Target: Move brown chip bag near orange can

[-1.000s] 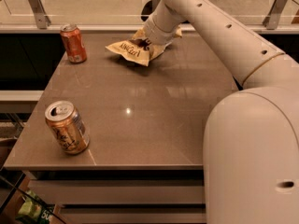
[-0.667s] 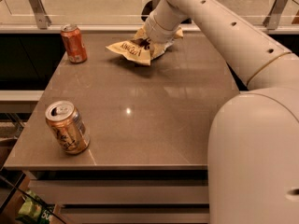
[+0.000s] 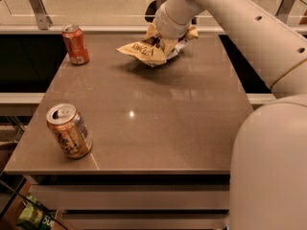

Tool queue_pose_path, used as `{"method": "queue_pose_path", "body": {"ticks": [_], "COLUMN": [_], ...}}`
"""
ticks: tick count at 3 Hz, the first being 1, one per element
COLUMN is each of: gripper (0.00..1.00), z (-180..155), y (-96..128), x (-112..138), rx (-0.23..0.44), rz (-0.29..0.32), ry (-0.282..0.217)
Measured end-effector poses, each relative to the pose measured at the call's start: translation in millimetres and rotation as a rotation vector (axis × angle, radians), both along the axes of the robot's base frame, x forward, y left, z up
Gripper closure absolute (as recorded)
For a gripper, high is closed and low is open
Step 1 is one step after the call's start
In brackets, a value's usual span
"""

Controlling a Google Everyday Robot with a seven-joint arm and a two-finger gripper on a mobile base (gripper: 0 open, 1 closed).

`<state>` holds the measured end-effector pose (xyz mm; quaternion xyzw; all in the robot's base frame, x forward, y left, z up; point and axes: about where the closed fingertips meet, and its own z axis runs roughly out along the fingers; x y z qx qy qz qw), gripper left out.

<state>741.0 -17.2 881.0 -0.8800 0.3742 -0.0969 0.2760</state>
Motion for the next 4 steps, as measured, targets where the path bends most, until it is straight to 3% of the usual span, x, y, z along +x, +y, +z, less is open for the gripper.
{"method": "queue_pose_path", "body": {"ticks": [2, 4], "gripper": [1.00, 1.00], "z": [29, 51], "y": [-15, -27], "x": [-25, -70], "rx": [-0.002, -0.010], "rz": [-0.050, -0.118], "ry": [-0.034, -0.058]}}
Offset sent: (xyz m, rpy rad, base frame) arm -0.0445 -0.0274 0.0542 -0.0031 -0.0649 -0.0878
